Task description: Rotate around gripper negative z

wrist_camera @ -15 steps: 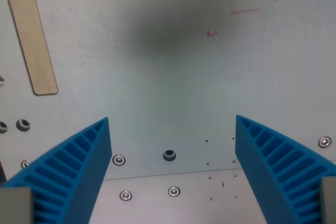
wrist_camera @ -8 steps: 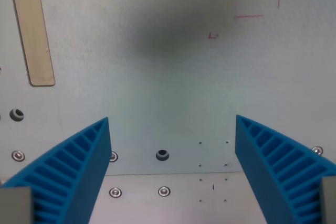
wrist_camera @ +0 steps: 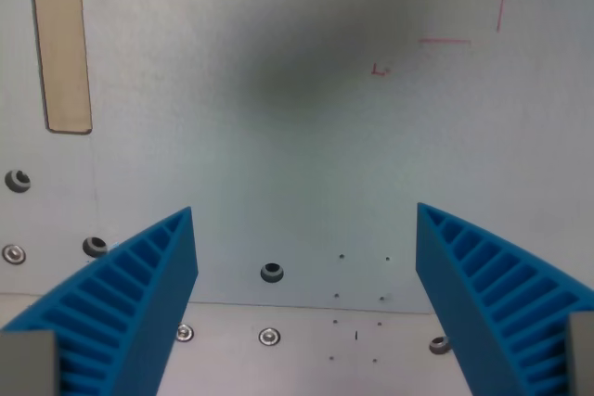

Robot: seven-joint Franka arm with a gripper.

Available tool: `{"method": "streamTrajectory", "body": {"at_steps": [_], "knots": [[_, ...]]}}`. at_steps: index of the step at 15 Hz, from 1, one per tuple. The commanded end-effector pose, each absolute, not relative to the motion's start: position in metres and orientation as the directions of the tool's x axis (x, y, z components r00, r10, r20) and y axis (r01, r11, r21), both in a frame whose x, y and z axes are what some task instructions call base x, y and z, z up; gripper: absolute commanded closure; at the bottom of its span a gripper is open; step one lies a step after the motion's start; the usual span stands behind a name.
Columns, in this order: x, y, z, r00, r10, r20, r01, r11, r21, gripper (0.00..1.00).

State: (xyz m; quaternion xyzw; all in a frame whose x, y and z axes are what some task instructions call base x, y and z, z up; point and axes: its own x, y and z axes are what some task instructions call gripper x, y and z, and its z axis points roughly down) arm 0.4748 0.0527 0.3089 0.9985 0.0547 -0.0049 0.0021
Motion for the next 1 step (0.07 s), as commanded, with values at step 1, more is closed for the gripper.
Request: {"method": "streamTrajectory", "body": {"at_steps": [1], "knots": [[0.4749,0.0525,0.3101,0.966,0.260,-0.007,0.260,-0.966,0.002,0.00]]}}
